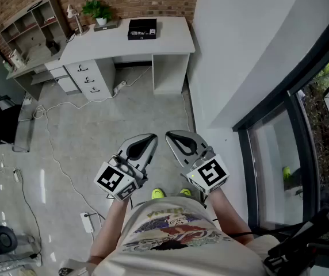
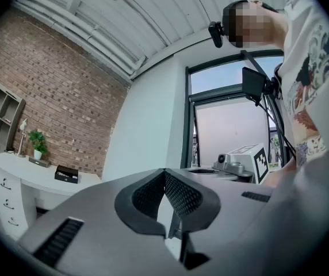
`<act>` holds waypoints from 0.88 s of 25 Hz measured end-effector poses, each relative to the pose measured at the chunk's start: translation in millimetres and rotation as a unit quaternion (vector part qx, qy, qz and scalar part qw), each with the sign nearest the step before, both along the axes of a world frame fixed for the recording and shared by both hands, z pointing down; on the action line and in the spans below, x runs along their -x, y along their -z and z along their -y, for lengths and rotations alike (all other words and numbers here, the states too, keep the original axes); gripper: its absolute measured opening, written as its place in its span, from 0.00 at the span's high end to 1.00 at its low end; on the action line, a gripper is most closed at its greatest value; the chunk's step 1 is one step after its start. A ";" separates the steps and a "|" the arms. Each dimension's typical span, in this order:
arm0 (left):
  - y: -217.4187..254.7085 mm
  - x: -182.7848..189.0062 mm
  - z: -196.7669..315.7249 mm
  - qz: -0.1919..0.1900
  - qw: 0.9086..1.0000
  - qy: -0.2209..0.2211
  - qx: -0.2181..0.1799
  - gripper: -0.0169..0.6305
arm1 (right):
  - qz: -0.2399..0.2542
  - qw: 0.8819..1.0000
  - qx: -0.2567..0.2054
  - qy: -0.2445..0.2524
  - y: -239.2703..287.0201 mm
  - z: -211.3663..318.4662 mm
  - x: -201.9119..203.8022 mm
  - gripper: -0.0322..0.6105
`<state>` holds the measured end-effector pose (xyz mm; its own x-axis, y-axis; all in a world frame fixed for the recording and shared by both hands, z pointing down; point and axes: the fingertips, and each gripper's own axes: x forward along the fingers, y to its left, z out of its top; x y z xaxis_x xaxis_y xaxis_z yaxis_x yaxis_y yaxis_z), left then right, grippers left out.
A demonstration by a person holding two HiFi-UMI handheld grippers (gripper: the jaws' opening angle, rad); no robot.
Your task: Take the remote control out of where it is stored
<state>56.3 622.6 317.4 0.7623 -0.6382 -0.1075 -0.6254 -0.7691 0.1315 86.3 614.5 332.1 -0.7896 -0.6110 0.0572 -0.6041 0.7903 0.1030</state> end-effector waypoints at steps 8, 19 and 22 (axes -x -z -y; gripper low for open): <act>1.5 -3.5 0.9 -0.004 1.000 -0.001 0.000 0.97 | -0.006 1.000 0.000 -0.002 -1.0 3.7 -1.3 0.94; 0.7 0.0 -6.2 -0.009 1.000 0.002 0.004 0.97 | 0.006 1.000 0.016 0.004 -1.5 -2.2 1.6 0.94; -0.9 2.3 -9.2 -0.013 1.000 0.002 0.006 0.97 | -0.004 1.000 0.014 0.015 -4.2 -7.2 7.4 0.94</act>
<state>54.0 631.8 318.3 0.7563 -0.6433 -0.1190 -0.6255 -0.7644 0.1563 78.9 621.8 336.3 -0.8075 -0.5844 0.0797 -0.5787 0.8111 0.0845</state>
